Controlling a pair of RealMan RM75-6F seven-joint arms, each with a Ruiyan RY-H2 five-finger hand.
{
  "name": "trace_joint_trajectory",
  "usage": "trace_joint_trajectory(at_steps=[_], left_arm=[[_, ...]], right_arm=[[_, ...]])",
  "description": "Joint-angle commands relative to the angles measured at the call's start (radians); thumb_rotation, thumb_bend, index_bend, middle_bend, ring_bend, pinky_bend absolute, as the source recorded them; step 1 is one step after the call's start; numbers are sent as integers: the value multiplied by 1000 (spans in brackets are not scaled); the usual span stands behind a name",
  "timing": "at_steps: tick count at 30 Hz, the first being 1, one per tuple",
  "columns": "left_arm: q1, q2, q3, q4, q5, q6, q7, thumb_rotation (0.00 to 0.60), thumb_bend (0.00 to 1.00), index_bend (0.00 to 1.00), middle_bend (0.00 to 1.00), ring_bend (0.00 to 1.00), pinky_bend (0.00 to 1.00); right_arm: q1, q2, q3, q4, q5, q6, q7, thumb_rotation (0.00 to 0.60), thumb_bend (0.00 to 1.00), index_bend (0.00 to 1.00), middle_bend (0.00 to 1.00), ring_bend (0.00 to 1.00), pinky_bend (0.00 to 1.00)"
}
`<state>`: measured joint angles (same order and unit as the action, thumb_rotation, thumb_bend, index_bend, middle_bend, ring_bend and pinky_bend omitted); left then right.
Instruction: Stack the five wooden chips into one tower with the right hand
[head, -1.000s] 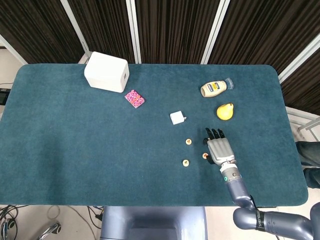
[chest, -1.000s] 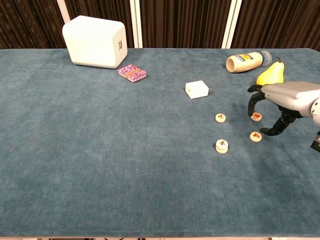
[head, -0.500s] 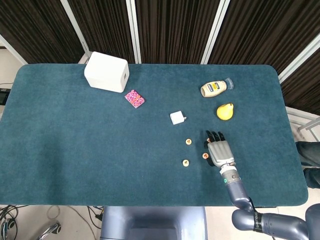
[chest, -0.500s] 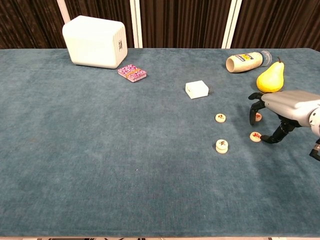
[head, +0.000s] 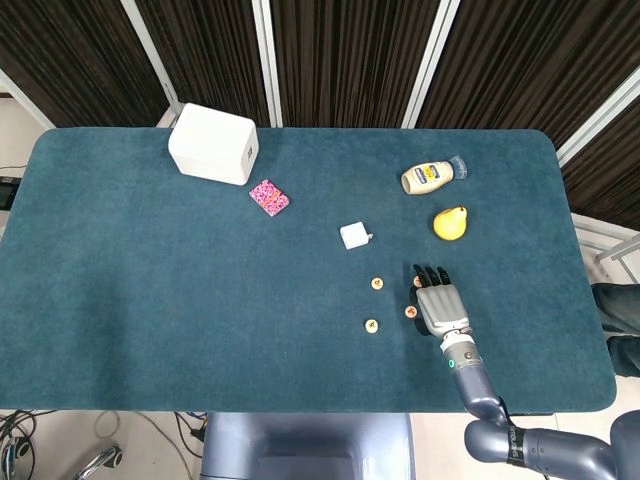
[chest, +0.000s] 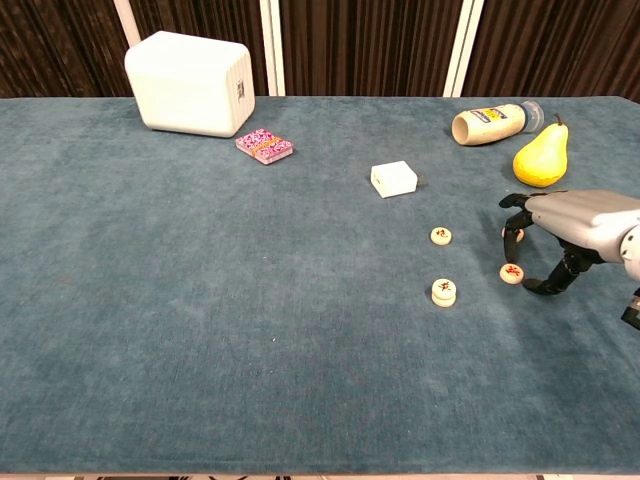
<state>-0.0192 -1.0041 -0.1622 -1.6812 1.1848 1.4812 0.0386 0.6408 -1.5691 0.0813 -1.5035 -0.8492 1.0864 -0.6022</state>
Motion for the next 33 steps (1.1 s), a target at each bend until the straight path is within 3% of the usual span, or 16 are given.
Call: trace_joint_trajectory(at_steps=[1,33], left_arm=[[0,0,0,0,-1,-1,1,600,94,0,0,0,64],[-1,1,-1,0,-3,-2,1,600,94,0,0,0,64]], right_arm=[[-1,-3,2,4,1,-3,2,600,393,459,0,0,0],[-4,-30,26,7,6,-14,-21,600,393,509,0,0,0]])
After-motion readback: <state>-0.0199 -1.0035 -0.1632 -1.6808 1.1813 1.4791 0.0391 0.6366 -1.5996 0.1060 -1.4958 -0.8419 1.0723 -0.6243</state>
